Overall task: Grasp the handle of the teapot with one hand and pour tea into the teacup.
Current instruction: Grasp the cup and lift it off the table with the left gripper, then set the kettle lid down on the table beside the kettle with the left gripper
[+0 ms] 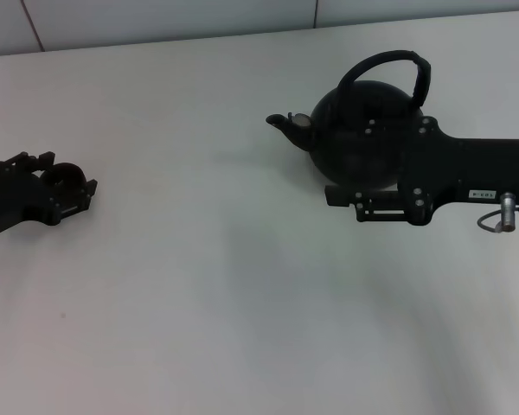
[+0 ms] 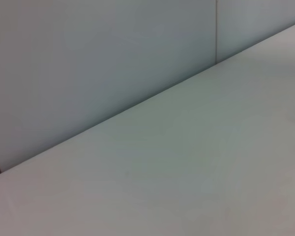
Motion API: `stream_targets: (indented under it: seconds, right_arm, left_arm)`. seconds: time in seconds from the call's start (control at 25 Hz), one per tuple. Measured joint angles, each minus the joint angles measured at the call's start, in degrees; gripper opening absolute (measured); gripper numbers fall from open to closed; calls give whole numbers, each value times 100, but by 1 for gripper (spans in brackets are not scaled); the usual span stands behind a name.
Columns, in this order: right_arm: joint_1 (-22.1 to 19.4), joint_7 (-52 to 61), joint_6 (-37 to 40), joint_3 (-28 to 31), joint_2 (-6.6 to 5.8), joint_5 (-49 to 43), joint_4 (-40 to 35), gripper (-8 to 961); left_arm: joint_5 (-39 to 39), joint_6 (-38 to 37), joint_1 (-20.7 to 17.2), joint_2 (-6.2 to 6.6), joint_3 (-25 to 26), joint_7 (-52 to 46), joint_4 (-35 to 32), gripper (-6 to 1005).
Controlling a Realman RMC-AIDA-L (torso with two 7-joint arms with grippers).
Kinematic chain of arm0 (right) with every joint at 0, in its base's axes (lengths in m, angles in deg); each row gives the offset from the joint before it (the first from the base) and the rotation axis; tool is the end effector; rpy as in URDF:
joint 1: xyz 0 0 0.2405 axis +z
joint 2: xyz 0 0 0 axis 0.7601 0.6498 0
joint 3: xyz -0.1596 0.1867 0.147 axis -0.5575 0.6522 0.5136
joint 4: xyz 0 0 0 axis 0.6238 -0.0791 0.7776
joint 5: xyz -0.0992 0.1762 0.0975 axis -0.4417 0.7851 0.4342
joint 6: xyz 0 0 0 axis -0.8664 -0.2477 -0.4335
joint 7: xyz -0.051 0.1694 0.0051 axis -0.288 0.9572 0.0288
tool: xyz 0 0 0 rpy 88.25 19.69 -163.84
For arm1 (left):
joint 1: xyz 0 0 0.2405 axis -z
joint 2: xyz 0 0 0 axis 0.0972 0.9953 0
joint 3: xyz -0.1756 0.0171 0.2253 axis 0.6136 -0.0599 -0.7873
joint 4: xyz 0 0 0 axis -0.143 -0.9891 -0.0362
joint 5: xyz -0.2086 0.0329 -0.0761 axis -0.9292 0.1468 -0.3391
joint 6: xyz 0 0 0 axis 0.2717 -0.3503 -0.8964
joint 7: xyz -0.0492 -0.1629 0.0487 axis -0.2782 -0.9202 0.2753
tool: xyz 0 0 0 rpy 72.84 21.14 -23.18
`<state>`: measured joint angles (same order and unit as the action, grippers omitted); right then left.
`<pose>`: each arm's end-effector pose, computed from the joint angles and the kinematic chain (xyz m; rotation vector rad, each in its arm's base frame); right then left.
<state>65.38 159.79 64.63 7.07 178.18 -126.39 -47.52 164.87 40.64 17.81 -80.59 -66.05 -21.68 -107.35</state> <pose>0.2563 0.3277 -0.0087 -2.7029 0.2299 0.7693 -0.3574 0.4045 -0.0586 -2.3224 -0.5218 -0.2163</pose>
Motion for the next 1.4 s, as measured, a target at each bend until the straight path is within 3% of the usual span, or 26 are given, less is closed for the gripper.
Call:
stream_targets:
  seconds: [0.52, 1.2, 1.28, 1.4]
  right_arm:
    - [9, -12, -32, 65, 0, -2, 0, 701]
    - [2, -13, -82, 62, 0, -6, 9, 700]
    - [-13, -13, -82, 62, 0, -5, 9, 700]
    - [-20, -13, -82, 62, 0, 1, 9, 700]
  left_arm:
    - [-1, 0, 8, -8, -18, 32, -80, 686]
    - [-1, -74, 66, -12, -240, -43, -234, 686]
    - [-527, -131, 113, -18, -738, -23, -242, 687]
    - [-685, -140, 114, -18, -963, -5, -315, 690]
